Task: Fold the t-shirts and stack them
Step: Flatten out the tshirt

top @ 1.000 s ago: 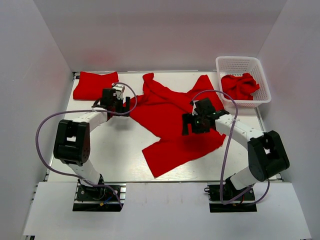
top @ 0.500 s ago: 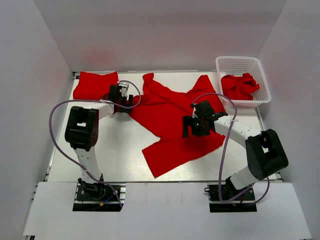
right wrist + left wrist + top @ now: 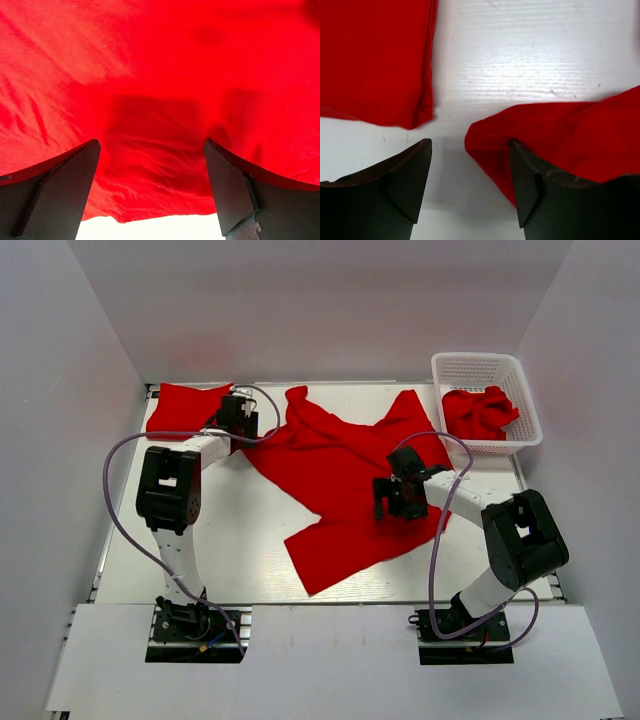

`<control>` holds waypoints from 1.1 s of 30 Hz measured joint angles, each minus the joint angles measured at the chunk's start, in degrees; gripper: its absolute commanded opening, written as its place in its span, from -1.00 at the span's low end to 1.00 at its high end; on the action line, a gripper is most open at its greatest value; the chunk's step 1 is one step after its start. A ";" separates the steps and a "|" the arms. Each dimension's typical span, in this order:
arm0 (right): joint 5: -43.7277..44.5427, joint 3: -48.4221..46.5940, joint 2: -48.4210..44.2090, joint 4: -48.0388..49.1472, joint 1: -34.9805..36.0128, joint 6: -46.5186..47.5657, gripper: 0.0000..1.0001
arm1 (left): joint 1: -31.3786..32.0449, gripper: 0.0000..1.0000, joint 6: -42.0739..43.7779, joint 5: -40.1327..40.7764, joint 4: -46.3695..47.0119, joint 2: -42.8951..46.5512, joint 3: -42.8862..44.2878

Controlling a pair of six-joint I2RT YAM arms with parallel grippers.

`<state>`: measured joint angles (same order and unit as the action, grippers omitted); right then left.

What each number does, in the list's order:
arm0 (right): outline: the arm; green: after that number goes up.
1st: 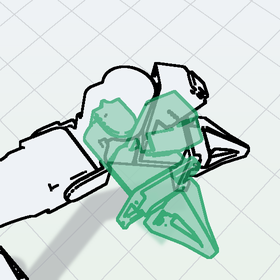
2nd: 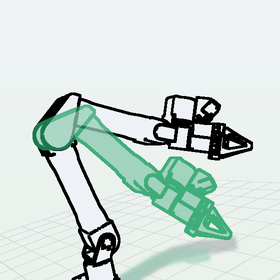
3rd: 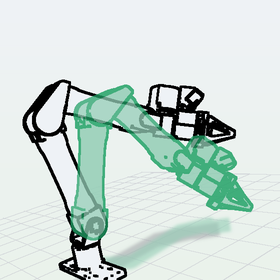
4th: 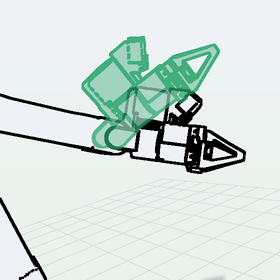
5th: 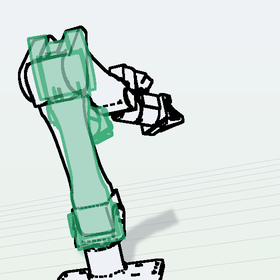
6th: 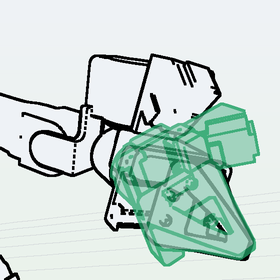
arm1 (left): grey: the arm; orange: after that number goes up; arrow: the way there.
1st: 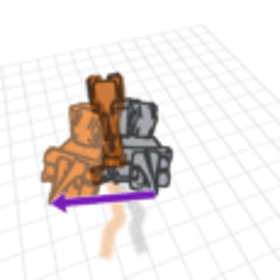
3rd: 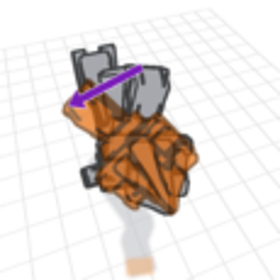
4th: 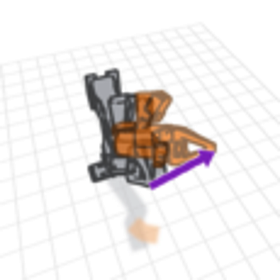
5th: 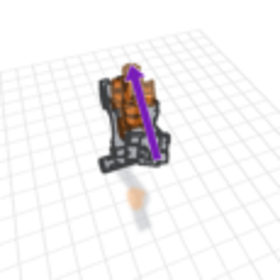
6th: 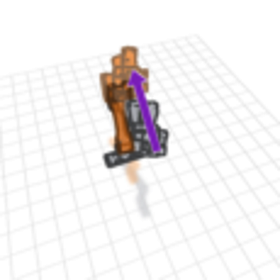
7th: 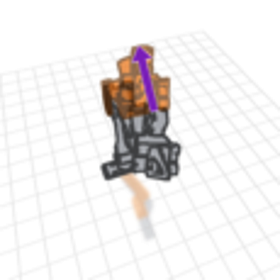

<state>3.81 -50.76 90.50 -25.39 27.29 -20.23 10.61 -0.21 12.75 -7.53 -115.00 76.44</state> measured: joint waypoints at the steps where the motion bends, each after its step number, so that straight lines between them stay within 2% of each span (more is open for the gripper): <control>1: 0.55 -0.02 0.00 -0.22 -0.20 -0.22 0.81 | 0.00 0.39 -0.09 0.39 0.00 -0.85 1.09; 2: 0.90 -0.02 0.00 -0.39 -0.31 -0.39 0.81 | 0.00 0.28 -0.20 0.50 0.00 -1.62 1.84; 6: 2.27 -0.02 0.00 -1.14 -1.20 -0.61 0.81 | 0.00 0.22 0.11 -0.04 -0.55 -3.06 2.10; 8: 2.47 -0.02 0.07 -1.49 -1.64 -0.61 0.81 | 0.00 0.02 0.26 -0.96 -0.59 -3.19 1.62; 11: 2.73 -0.15 0.37 -1.60 -2.14 -0.61 0.81 | 0.00 -0.09 0.42 -2.73 0.13 -3.21 0.52; 14: 3.15 -0.59 0.76 -1.81 -2.69 -0.61 0.81 | 0.00 -0.27 0.37 -4.11 0.76 -3.21 0.20; 15: 3.26 -0.74 0.90 -1.81 -3.04 -0.61 0.81 | 0.00 -0.39 0.33 -4.46 1.03 -3.21 0.11; 17: 3.45 -0.87 1.07 -1.84 -3.78 -0.59 0.81 | 0.00 -0.42 -0.07 -4.94 1.14 -3.21 0.02; 18: 3.54 -0.87 1.07 -1.84 -4.20 -0.59 0.81 | 0.00 -0.70 -0.31 -5.25 1.14 -3.21 0.02; 19: 3.58 -0.87 1.07 -1.86 -4.55 -0.57 0.81 | 0.00 -0.91 -0.79 -5.49 1.07 -3.21 0.02; 20: 3.61 -0.87 1.07 -1.86 -4.96 -0.57 0.81 | 0.00 -1.00 -1.25 -5.73 1.09 -3.21 0.00; 26: 3.65 -1.99 2.27 -2.27 -6.43 -0.39 0.81 | -0.15 -1.00 -7.50 -6.19 0.55 -1.86 -1.81; 33: 3.78 -7.56 7.23 -3.48 -8.07 0.42 0.81 | -0.24 -1.00 -21.44 -5.70 -1.38 12.28 -19.56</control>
<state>7.60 -58.33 97.73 -28.86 19.22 -19.81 10.37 -21.65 7.05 -8.91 -102.72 56.88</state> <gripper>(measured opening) 0.905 0.040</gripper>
